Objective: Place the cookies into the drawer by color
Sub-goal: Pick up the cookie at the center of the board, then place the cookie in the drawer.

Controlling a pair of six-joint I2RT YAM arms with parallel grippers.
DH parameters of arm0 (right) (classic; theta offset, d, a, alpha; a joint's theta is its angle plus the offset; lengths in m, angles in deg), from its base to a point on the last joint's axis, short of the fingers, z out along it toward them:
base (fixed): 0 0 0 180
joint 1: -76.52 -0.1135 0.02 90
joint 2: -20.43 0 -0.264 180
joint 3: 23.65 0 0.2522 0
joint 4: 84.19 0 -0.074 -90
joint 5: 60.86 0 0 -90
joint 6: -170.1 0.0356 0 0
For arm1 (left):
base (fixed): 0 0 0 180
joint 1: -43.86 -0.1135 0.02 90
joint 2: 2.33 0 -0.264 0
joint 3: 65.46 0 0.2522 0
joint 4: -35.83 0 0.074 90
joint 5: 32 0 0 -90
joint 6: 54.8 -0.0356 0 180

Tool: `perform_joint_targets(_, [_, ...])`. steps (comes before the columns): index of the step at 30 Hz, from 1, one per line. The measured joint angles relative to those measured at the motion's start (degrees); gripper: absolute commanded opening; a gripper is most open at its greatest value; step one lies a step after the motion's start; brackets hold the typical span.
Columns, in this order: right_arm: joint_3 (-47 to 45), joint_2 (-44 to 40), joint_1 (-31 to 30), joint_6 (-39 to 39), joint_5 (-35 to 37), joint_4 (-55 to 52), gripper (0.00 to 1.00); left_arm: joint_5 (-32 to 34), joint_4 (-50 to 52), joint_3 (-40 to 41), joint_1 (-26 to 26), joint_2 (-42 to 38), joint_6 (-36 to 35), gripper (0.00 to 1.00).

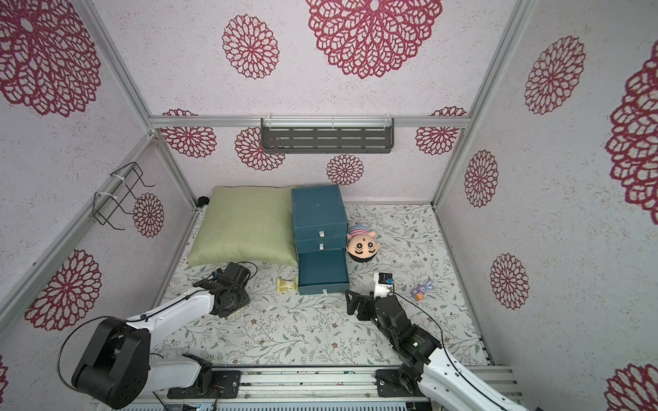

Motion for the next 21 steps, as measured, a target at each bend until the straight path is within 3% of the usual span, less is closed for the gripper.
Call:
perform_joint_targets(8, [0.0, -0.26, 0.09, 0.02, 0.02, -0.02, 0.99, -0.48, 1.2, -3.15, 5.2, -0.52, 0.66, 0.47])
perform_joint_targets(15, [-0.02, -0.31, 0.17, 0.09, 0.0, 0.02, 0.99, -0.48, 1.25, -11.3, 12.31, 0.09, 1.81, 0.48])
perform_joint_targets(21, [-0.33, -0.31, 0.33, 0.42, -0.02, 0.37, 0.99, -0.07, 1.16, -20.79, 17.99, 5.57, 2.03, 0.48])
